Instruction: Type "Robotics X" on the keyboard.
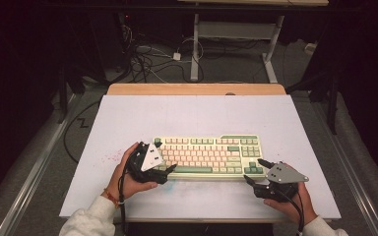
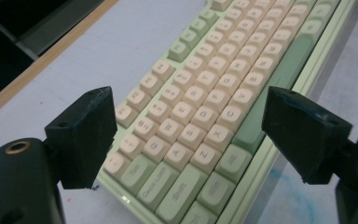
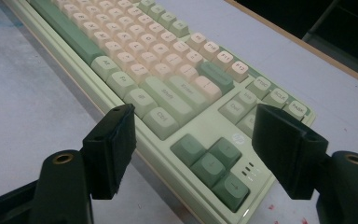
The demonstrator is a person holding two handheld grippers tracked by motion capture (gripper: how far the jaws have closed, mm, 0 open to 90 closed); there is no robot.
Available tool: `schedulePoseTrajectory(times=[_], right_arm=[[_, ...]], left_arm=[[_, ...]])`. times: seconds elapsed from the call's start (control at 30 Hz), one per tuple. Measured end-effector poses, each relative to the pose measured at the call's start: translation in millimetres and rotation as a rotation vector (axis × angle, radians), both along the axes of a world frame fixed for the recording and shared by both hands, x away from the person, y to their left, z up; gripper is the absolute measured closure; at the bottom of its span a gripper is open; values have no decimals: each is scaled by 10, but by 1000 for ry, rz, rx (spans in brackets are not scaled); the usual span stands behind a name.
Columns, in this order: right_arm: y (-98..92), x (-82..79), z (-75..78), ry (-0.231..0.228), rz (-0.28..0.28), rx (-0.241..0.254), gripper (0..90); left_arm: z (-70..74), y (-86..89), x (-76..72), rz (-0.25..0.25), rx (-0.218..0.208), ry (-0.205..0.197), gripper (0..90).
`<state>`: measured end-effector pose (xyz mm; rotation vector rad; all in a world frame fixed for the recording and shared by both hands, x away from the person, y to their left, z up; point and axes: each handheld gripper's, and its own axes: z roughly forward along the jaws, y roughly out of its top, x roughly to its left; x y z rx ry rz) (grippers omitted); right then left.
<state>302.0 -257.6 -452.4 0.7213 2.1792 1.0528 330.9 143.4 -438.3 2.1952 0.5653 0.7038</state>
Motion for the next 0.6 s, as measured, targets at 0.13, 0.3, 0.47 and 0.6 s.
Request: schedulePoseTrajectory(times=[0.13, 0.3, 0.47, 0.6], right_arm=[[3, 4, 0, 5, 1, -1, 314], [10, 15, 20, -1, 7, -8, 337], [-5, 48, 88, -5, 19, 7, 423], [-19, 49, 163, -7, 43, 20, 577]], left_arm=[[-38, 115, -55, 19, 11, -7, 167], [-93, 231, -104, 43, 3, 4, 166], [-170, 330, -161, 71, 35, 10, 167], [-231, 429, -210, 89, 15, 39, 167]])
